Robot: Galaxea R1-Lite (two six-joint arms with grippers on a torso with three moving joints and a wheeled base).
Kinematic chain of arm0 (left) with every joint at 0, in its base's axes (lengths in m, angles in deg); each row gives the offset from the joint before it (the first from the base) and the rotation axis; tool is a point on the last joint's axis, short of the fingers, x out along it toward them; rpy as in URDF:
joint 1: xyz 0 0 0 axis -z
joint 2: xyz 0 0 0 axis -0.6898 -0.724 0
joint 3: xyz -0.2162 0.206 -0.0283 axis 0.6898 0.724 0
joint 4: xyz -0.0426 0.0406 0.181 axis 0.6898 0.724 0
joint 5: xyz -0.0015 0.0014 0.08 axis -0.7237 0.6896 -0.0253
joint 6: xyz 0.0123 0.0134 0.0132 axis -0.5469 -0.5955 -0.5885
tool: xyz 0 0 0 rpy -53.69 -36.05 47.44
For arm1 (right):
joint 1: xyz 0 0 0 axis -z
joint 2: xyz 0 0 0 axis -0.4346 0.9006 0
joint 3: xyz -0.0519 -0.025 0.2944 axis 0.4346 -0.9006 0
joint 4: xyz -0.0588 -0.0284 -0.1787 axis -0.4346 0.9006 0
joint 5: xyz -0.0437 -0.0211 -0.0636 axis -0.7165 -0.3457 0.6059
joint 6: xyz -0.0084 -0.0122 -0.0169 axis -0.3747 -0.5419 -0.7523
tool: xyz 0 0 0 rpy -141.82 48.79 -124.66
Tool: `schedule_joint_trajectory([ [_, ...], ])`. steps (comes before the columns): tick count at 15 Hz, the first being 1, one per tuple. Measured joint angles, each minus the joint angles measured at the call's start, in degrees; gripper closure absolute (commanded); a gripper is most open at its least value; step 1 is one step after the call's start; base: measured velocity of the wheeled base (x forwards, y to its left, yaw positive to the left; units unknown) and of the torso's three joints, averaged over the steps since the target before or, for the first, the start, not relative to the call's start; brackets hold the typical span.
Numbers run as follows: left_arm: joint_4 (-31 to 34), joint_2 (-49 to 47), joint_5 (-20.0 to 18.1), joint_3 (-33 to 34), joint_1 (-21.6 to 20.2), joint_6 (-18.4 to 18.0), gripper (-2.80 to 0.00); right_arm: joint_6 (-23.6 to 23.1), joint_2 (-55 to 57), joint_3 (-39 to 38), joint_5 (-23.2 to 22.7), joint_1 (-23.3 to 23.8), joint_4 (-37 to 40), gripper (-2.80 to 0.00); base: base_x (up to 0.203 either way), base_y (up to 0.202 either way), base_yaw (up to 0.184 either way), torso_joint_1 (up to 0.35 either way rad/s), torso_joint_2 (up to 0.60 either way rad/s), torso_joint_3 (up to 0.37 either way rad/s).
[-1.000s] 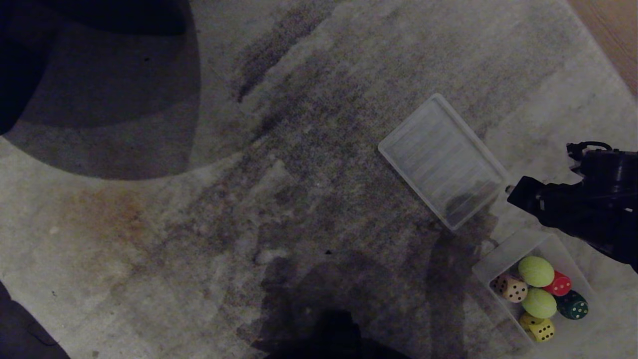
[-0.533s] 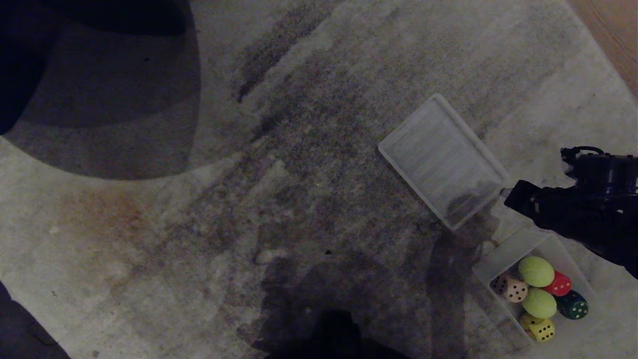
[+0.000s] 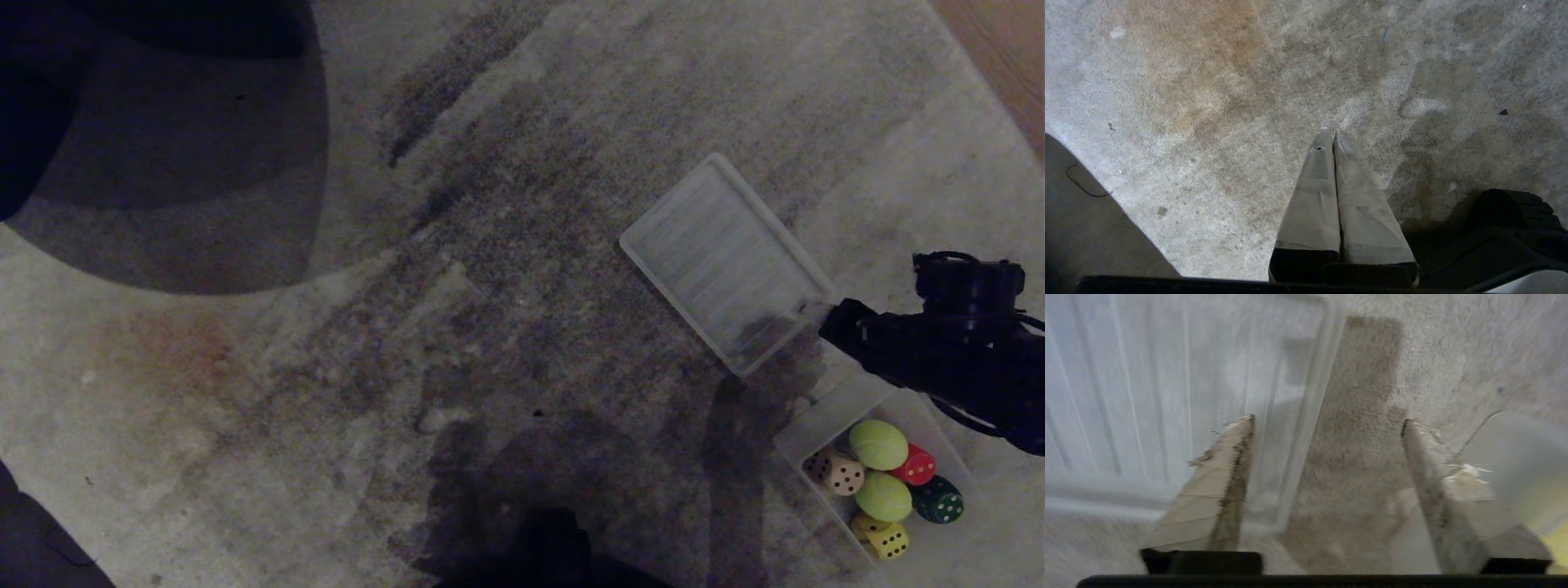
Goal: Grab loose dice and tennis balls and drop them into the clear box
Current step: Close the lid
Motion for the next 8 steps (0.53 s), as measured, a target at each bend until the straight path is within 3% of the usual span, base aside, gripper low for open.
schedule_joint_trajectory([
  [6, 0.0, 0.0, 0.0, 0.0, 0.0, 0.0, 0.00, 7.9, 5.1, 3.1, -1.0, -0.3, -3.0, -2.80, 0.000, 0.000, 0.000, 0.000, 0.00, 0.000],
  [7, 0.0, 0.0, 0.0, 0.0, 0.0, 0.0, 0.00, 8.2, 5.7, 3.3, -1.6, -0.3, -3.8, 0.00, 0.000, 0.000, 0.000, 0.000, 0.00, 0.000],
  [8, 0.0, 0.0, 0.0, 0.0, 0.0, 0.0, 0.00, 8.2, 6.3, 3.3, -1.6, -0.4, -4.0, 0.00, 0.000, 0.000, 0.000, 0.000, 0.00, 0.000],
])
